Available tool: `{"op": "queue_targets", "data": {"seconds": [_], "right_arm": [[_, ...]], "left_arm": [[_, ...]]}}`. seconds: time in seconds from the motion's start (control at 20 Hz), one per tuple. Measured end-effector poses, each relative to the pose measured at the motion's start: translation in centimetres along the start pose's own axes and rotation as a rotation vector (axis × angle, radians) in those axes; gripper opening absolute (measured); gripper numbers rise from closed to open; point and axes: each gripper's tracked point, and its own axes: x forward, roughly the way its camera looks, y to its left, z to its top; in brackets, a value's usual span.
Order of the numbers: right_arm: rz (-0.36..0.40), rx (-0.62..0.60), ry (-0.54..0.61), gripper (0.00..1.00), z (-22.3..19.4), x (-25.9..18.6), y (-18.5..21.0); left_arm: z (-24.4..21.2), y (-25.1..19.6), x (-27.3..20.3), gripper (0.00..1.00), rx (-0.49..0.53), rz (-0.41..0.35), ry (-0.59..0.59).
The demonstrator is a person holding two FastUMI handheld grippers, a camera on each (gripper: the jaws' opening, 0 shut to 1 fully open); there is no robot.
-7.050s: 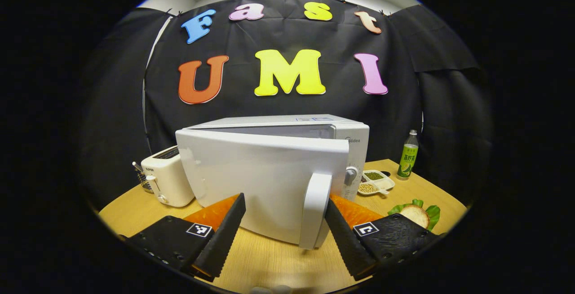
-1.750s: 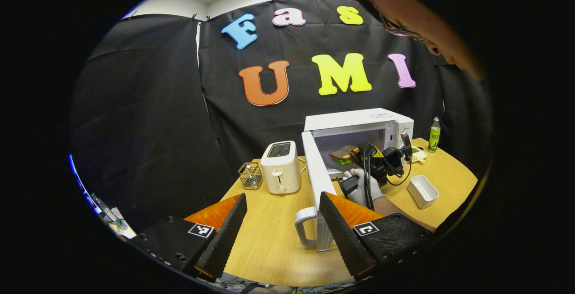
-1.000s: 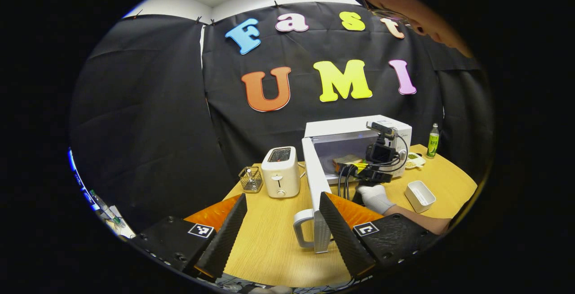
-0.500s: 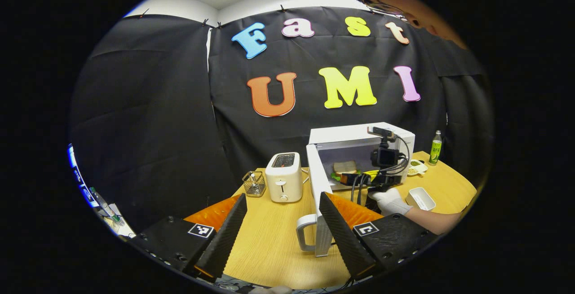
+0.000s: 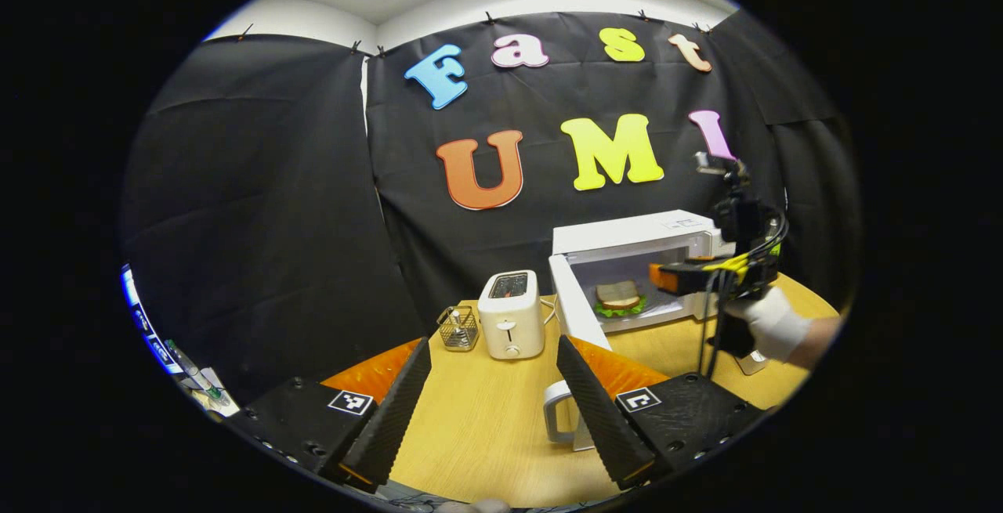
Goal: Open the microwave oven with the left hand, put the food in, and close the microwave oven.
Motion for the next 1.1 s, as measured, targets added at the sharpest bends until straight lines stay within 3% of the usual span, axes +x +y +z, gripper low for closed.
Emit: {"op": "queue_targets", "data": {"seconds": [0.05,0.1,0.15,0.2,0.25,0.5,0.6,0.65,0.7,0.95,1.0,1.05,1.1], "right_arm": [[0.0,-0.022,-0.006,0.92,1.2,-1.6,-0.4],[-0.003,-0.04,-0.013,0.92,2.4,-3.2,-1.0],[-0.008,-0.055,-0.023,1.0,3.6,-4.8,-1.7],[-0.013,-0.072,-0.027,1.0,4.9,-6.2,-2.4],[-0.02,-0.079,-0.032,0.92,6.0,-7.8,-3.2],[-0.036,-0.124,-0.044,0.92,10.6,-15.4,-6.4],[-0.03,-0.116,-0.04,0.92,11.5,-18.6,-6.9],[-0.033,-0.11,-0.038,1.0,11.8,-20.0,-7.3],[-0.041,-0.113,-0.031,0.92,11.9,-21.3,-7.9],[-0.082,-0.125,-0.034,0.92,12.8,-26.8,-10.3],[-0.086,-0.12,-0.029,0.92,12.8,-27.4,-10.6],[-0.091,-0.114,-0.027,0.92,12.9,-27.9,-11.0],[-0.095,-0.104,-0.024,0.92,13.0,-28.3,-11.3]], "left_arm": [[-0.3,0.3,0.2,0.96,0.001,0.005,0.001],[-0.7,0.6,0.4,0.96,0.005,0.008,0.004],[-1.0,0.9,0.4,0.96,0.015,0.013,0.005],[-1.5,1.3,0.5,0.96,0.02,0.013,0.01],[-2.2,1.6,0.7,0.96,0.019,0.016,0.023],[-4.9,2.4,1.4,0.96,-0.01,0.025,0.046],[-5.7,2.5,2.0,0.97,-0.018,0.025,0.047],[-6.4,2.4,2.3,0.96,-0.023,0.026,0.058],[-6.7,2.4,2.5,0.97,-0.03,0.024,0.062],[-7.8,2.3,3.8,0.95,-0.027,0.018,0.067],[-7.8,2.4,4.0,0.87,-0.026,0.02,0.071],[-8.2,2.3,4.1,0.9,-0.027,0.011,0.079],[-8.5,2.1,4.4,0.7,-0.027,-0.001,0.087]]}}
